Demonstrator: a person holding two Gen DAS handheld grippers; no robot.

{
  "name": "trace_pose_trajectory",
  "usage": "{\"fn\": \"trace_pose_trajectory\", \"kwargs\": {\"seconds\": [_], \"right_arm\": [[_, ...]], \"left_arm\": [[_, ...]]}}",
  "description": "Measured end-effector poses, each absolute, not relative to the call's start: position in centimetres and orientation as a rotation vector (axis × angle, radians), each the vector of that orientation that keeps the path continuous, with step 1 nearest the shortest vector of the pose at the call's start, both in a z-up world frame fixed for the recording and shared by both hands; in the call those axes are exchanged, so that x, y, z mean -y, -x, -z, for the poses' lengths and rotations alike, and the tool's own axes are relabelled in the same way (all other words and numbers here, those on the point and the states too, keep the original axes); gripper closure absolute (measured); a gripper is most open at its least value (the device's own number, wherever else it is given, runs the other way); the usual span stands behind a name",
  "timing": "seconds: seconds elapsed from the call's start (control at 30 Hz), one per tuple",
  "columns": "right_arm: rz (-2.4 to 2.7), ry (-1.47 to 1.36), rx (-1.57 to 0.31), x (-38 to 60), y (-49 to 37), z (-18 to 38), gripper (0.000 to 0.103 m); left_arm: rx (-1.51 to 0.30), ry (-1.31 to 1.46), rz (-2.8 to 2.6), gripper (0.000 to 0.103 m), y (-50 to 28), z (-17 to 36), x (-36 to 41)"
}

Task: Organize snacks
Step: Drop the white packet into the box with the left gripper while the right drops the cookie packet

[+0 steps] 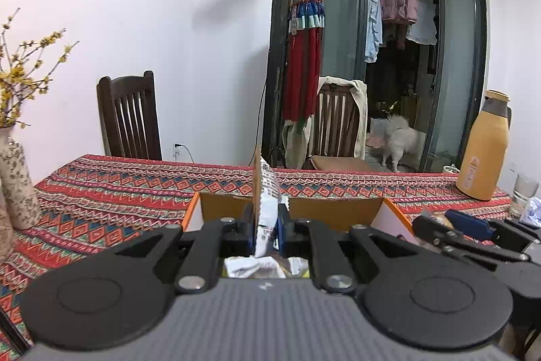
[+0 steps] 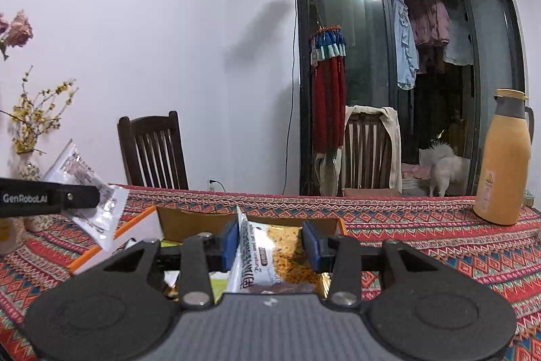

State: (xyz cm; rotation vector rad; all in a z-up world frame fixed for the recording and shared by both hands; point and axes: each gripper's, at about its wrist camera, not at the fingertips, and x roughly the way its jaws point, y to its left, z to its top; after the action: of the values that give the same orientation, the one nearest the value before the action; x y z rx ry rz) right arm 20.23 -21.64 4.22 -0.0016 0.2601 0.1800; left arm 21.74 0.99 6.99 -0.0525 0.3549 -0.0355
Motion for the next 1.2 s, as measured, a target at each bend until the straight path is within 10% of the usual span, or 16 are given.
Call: {"fn": "trace_pose_trajectory", "kwargs": {"seconds": [0.7, 0.77, 0.83, 0.93, 1.2], "right_arm": [[-0.203, 0.016, -0.381, 20.8, -25.5, 0.8, 0.062], [-0.200, 0.017, -0.389, 20.7, -25.5, 0.9, 0.046], [-0.194, 0.012, -0.389, 20.8, -25.3, 0.8, 0.023], [-0.184, -0.007, -0.382, 21.0, -25.1, 0.5, 0.002], [-0.164, -0.051, -0.388, 21.8, -24.5, -0.9, 0.000]], "left_arm": [[-0.449, 0.099, -0.009, 0.088, -28.7, -1.3, -1.5], [-0.446, 0.107, -0.013, 0.076, -28.6, -1.4, -1.7], [-0.434, 0.121, -0.024, 0.031, -28.3, -1.6, -2.0], [-0.392, 0.130, -0.042, 0.000, -27.4, -2.2, -2.4], [-0.377, 0.150, -0.073, 0.000, -26.1, -4.2, -2.8]]}}
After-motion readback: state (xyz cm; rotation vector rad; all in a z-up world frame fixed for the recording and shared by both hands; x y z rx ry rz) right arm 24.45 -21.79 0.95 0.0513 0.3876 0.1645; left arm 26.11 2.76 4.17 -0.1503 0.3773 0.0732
